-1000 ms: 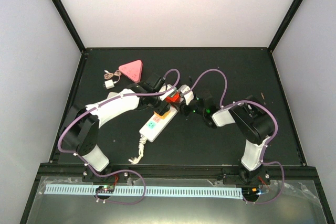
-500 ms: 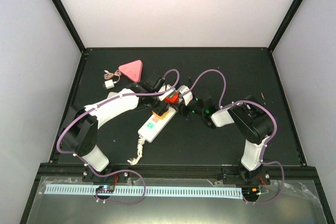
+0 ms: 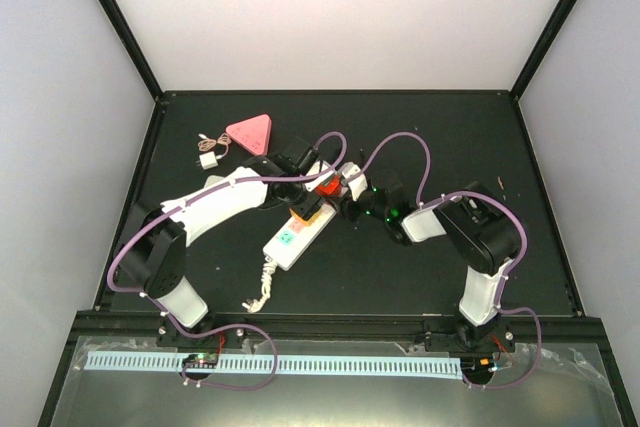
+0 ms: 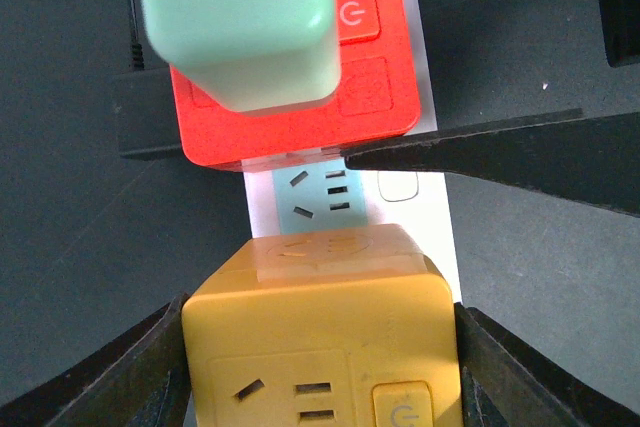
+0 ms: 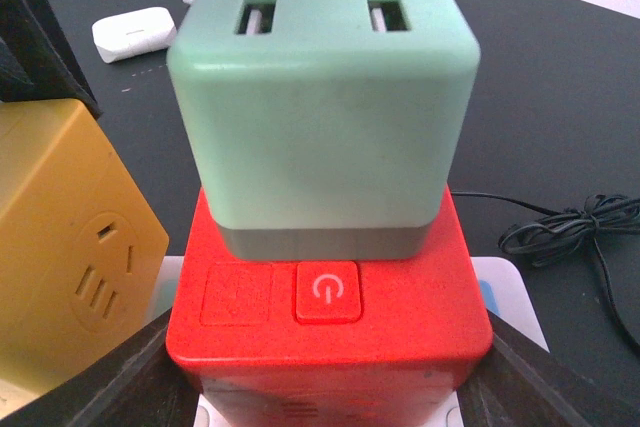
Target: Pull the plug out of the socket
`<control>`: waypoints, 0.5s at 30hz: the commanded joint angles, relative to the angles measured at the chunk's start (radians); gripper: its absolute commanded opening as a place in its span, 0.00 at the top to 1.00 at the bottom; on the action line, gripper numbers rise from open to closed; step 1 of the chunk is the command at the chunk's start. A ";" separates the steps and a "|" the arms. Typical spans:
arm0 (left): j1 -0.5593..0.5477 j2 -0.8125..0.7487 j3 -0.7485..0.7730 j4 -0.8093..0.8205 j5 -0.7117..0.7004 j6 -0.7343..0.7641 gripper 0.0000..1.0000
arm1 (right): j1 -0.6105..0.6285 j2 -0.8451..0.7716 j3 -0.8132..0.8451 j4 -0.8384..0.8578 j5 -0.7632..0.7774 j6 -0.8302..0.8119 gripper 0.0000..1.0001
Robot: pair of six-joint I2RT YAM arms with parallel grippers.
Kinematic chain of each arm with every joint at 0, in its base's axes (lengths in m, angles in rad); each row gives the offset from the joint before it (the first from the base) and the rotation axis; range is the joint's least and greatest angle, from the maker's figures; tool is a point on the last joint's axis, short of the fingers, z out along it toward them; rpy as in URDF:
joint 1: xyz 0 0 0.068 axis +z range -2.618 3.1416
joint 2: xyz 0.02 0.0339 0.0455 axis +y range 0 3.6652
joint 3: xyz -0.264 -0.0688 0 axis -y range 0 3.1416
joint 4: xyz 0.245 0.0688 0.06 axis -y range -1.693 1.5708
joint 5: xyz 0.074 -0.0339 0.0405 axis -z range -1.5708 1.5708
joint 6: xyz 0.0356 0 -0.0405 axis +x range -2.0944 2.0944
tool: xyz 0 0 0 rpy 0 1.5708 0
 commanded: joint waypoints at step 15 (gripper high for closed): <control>-0.021 -0.191 0.069 -0.090 0.046 0.022 0.98 | -0.015 0.034 0.002 -0.026 0.126 -0.053 0.99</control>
